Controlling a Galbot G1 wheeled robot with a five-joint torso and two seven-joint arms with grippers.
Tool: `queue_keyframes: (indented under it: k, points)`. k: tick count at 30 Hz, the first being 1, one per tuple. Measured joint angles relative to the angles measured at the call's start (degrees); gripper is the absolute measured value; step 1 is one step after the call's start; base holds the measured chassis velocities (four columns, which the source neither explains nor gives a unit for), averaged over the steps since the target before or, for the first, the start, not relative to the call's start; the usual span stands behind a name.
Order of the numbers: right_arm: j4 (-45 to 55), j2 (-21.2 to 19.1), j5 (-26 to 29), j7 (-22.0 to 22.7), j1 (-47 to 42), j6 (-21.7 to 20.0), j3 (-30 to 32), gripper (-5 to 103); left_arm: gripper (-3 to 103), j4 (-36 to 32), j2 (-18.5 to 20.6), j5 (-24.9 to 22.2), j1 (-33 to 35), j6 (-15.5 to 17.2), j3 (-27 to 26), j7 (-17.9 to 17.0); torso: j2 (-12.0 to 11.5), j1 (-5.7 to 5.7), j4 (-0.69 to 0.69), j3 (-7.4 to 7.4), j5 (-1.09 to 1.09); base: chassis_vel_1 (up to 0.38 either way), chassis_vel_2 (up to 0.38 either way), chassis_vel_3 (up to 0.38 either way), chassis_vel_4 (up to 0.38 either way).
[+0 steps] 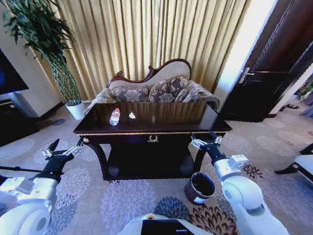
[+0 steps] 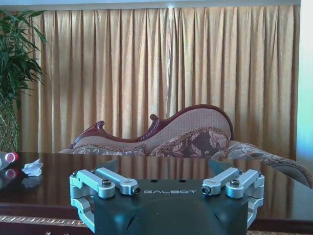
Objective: Move to the front of the table and place the trash on the table into the trash bin.
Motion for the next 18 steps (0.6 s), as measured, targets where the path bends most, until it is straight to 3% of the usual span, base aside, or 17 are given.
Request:
queue_keyframes:
  k: [18]
  points:
    - [-0.1,-0.2,-0.1,0.0,0.1,0.1,-0.6,100,100,0.0,-0.3,0.1,0.4,-0.2,-0.1,0.1,0.0,0.02,0.0,0.0,0.0,-0.148,0.145,0.147,-0.138]
